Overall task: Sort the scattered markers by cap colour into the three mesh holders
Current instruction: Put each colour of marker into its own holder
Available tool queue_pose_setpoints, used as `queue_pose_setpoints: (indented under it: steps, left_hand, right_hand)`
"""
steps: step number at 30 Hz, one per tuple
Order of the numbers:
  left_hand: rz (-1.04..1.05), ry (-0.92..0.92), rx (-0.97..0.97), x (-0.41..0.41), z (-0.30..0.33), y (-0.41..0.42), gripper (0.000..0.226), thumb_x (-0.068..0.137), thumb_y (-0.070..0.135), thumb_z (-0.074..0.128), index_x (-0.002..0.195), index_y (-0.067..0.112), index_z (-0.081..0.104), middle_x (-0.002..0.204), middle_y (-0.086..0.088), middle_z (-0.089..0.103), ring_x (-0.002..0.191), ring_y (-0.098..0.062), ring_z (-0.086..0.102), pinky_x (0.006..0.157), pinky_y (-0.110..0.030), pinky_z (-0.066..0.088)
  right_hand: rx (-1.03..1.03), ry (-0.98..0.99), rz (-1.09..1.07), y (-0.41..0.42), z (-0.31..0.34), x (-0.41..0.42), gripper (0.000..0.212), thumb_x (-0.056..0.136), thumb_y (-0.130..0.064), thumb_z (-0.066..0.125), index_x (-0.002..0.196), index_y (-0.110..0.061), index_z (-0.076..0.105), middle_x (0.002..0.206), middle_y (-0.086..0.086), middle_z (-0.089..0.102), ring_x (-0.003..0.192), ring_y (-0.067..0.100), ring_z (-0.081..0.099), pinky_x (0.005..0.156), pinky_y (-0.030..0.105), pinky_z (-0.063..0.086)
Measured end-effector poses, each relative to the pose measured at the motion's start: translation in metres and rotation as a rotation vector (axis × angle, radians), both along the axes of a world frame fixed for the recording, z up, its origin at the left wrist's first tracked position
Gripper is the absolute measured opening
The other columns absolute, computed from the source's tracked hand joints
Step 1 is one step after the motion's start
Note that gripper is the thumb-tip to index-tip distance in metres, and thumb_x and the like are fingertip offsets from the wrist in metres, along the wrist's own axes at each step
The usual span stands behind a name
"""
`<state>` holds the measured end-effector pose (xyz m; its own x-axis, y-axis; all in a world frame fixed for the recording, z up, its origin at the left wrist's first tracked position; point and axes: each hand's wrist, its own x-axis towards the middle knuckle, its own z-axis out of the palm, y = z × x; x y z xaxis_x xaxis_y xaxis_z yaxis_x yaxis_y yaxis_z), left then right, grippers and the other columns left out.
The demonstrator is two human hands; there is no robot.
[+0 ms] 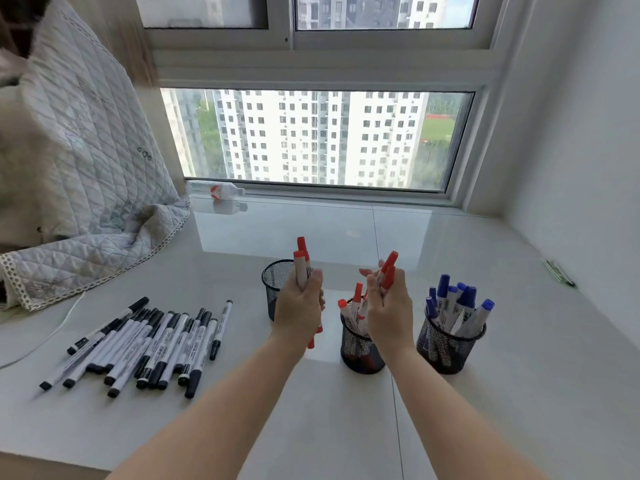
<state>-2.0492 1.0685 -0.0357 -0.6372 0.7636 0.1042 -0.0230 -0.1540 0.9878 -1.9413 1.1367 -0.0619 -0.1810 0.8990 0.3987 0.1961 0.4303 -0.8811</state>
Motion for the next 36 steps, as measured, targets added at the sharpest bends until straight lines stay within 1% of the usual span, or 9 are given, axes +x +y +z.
queue_pose_setpoints:
  steps: [3,9,12,14,17,22,27,30,36]
  left_hand:
    - [0.045,-0.043,0.075,0.009,0.004,0.018,0.022,0.095,0.025,0.046,0.076,0.015,0.049,0.059,0.003,0.048,0.05,-0.005,0.045,0.052,-0.018,0.043]
    - [0.08,-0.133,0.093,0.035,-0.018,0.043,0.029,0.093,0.035,0.046,0.08,0.012,0.059,0.049,0.012,0.058,0.039,0.001,0.048,0.043,-0.01,0.042]
    - [0.065,-0.215,0.076,0.043,-0.035,0.047,0.022,0.092,0.037,0.047,0.087,0.019,0.058,0.055,0.017,0.063,0.052,0.003,0.059,0.056,-0.015,0.049]
    - [0.046,-0.228,0.056,0.046,-0.045,0.049,0.018,0.091,0.037,0.049,0.089,0.022,0.059,0.069,0.013,0.067,0.068,-0.003,0.063,0.069,-0.023,0.051]
    - [0.031,-0.133,0.014,0.048,-0.059,0.046,0.018,0.089,0.039,0.051,0.087,0.023,0.059,0.065,0.012,0.066,0.063,-0.001,0.063,0.062,-0.017,0.051]
    - [0.063,0.053,-0.067,0.042,-0.07,0.046,0.005,0.088,0.024,0.06,0.088,0.024,0.055,0.092,-0.009,0.064,0.088,-0.023,0.064,0.078,-0.032,0.052]
    - [0.015,0.221,-0.08,0.04,-0.071,0.037,0.054,0.077,0.01,0.069,0.11,0.044,0.042,0.108,0.008,0.059,0.095,-0.011,0.062,0.084,-0.035,0.053]
    - [0.041,0.288,-0.093,0.038,-0.071,0.032,0.082,0.076,0.011,0.072,0.13,0.049,0.024,0.121,0.011,0.047,0.103,-0.01,0.058,0.083,-0.029,0.051]
    - [0.036,0.541,-0.075,0.032,-0.065,0.024,0.026,0.089,0.031,0.058,0.112,0.04,0.051,0.105,0.019,0.046,0.103,-0.005,0.055,0.086,-0.028,0.048]
  right_hand:
    - [0.113,-0.128,-0.103,0.002,-0.011,0.0,0.007,0.095,-0.019,0.045,0.094,-0.014,0.048,0.107,-0.001,0.067,0.112,0.019,0.055,0.114,0.038,0.019]
    - [-0.036,-0.014,-0.148,0.006,-0.031,0.011,0.014,0.093,-0.015,0.047,0.081,-0.022,0.042,0.094,0.003,0.052,0.096,0.027,0.051,0.086,0.043,0.044]
    - [-0.157,0.064,-0.078,0.005,-0.032,0.012,0.015,0.093,-0.014,0.044,0.085,-0.026,0.043,0.087,0.017,0.055,0.078,0.034,0.057,0.072,0.051,0.05]
    - [-0.163,0.06,-0.076,0.006,-0.033,0.015,0.011,0.092,-0.012,0.046,0.087,-0.023,0.046,0.081,0.013,0.058,0.074,0.026,0.059,0.069,0.048,0.052]
    - [-0.133,0.044,-0.031,0.011,-0.033,0.024,0.027,0.087,-0.008,0.052,0.091,-0.034,0.044,0.072,-0.002,0.058,0.06,0.006,0.059,0.055,0.021,0.051]
    - [-0.023,-0.047,0.012,0.011,-0.027,0.029,0.073,0.087,-0.002,0.054,0.14,-0.037,0.019,0.104,-0.027,0.047,0.076,0.006,0.064,0.062,0.022,0.056]
    - [0.069,-0.15,-0.012,0.01,-0.026,0.032,0.047,0.083,0.0,0.056,0.12,-0.026,0.046,0.089,-0.011,0.058,0.07,0.007,0.06,0.06,0.01,0.048]
    - [0.081,-0.228,-0.013,0.009,-0.028,0.033,0.038,0.084,0.0,0.055,0.119,-0.015,0.053,0.117,-0.001,0.055,0.102,0.005,0.052,0.077,-0.001,0.037]
    - [0.071,-0.306,-0.066,0.005,-0.019,0.031,0.031,0.09,-0.014,0.051,0.12,-0.014,0.054,0.13,0.001,0.05,0.122,0.016,0.044,0.094,0.018,0.032]
